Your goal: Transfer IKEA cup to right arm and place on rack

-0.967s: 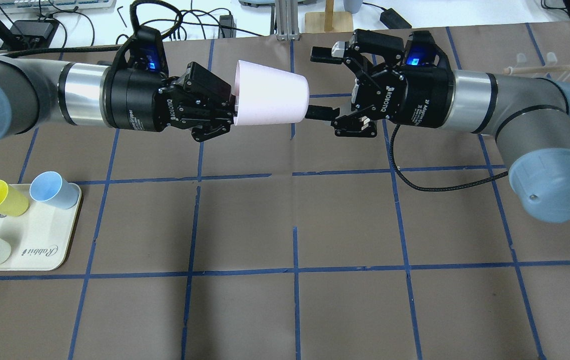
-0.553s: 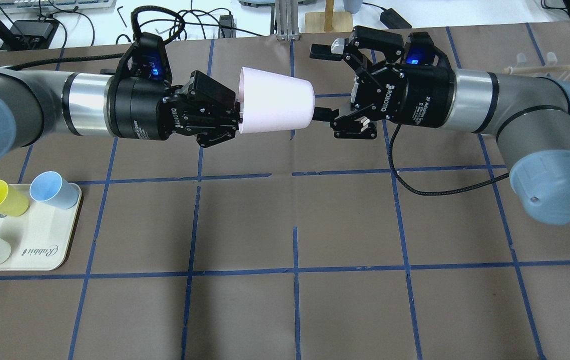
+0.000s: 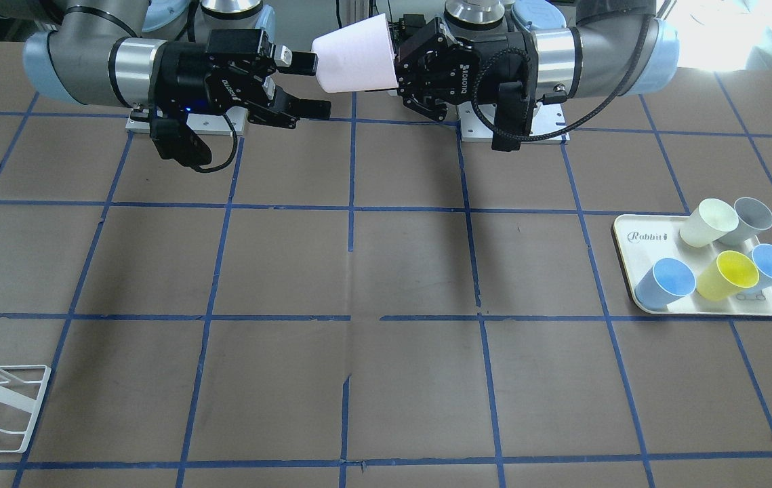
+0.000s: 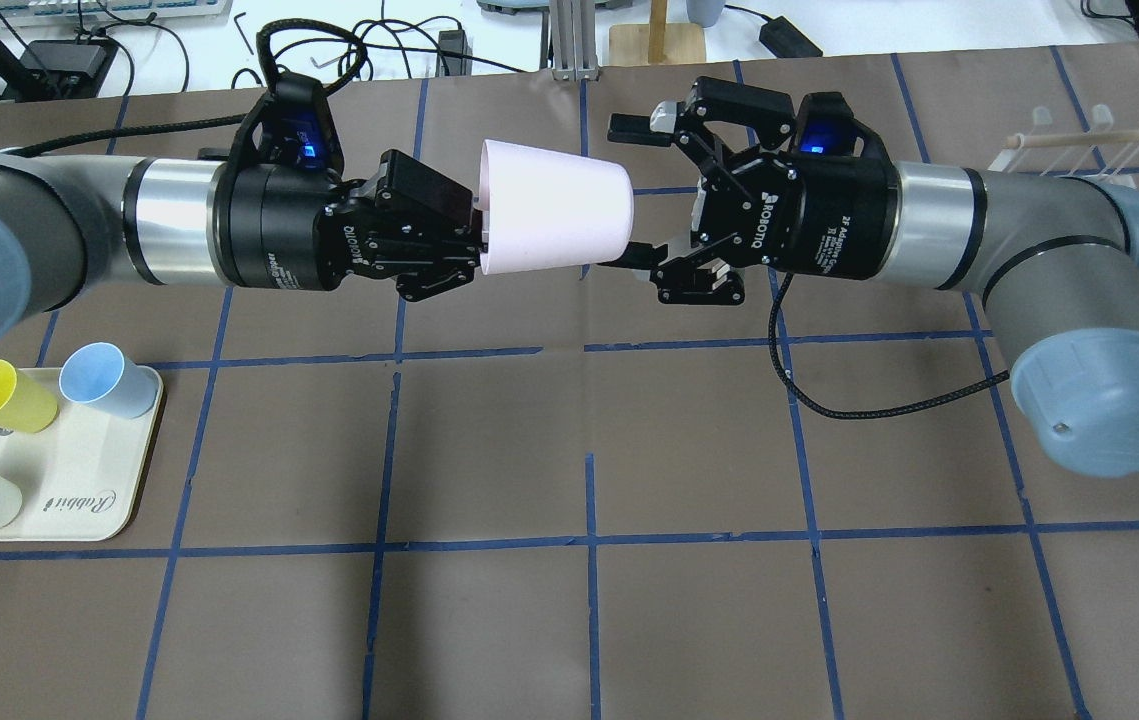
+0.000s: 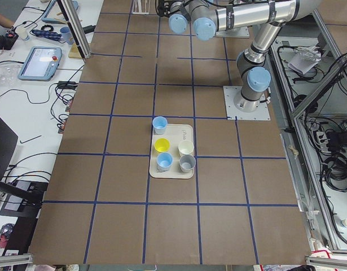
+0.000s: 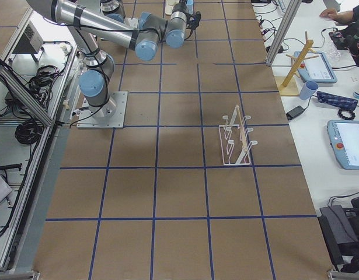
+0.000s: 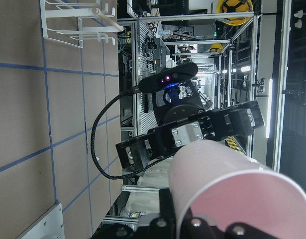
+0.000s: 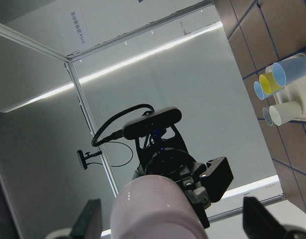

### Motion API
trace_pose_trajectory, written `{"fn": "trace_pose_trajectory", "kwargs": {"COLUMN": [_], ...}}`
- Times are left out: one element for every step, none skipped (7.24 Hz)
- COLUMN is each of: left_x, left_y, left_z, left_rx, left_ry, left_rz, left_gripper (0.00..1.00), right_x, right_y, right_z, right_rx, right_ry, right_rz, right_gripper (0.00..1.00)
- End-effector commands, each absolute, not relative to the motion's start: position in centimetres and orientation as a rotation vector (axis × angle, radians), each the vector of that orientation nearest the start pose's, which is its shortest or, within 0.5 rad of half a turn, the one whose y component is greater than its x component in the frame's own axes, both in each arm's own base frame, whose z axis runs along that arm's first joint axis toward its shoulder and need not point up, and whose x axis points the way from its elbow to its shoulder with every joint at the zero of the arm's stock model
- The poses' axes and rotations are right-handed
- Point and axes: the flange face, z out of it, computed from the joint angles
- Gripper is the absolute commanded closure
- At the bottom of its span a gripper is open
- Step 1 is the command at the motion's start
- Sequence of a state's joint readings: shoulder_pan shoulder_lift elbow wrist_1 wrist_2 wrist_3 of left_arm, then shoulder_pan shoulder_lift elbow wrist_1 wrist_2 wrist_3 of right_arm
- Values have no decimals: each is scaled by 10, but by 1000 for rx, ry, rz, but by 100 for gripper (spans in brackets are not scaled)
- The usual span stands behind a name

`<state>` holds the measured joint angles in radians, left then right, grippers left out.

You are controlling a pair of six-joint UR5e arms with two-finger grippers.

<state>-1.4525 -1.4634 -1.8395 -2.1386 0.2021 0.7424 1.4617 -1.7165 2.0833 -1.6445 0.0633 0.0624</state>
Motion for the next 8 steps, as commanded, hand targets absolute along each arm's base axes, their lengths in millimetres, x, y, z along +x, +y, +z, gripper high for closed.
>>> {"fn": "trace_pose_trajectory", "kwargs": {"left_x": [-182, -182, -182, -182, -182, -182, -182, -182], "left_y": [-425, -425, -425, -425, -425, -425, -425, -425], "left_z": [442, 442, 442, 442, 441, 440, 440, 441], "left_rx": [-19, -20, -20, -21, -19, -18, -17, -19], "left_ry": [-1719, -1720, -1720, -1721, -1720, -1720, -1719, -1720], "left_rz": [-6, -5, -5, -6, -8, -10, -9, -8], "left_gripper": [100, 100, 100, 100, 100, 100, 100, 100], "right_x": [193, 193, 193, 193, 193, 193, 193, 193], "right_y": [-412, -407, -407, -409, -410, -410, -410, -409], "right_z": [433, 440, 439, 437, 436, 436, 437, 438], "right_rx": [386, 398, 413, 416, 418, 418, 422, 423], "right_ry": [1463, 1460, 1458, 1459, 1457, 1457, 1456, 1456], "right_rz": [227, 243, 259, 261, 263, 263, 268, 268], "right_gripper": [0, 0, 5, 18, 26, 31, 34, 37]}}
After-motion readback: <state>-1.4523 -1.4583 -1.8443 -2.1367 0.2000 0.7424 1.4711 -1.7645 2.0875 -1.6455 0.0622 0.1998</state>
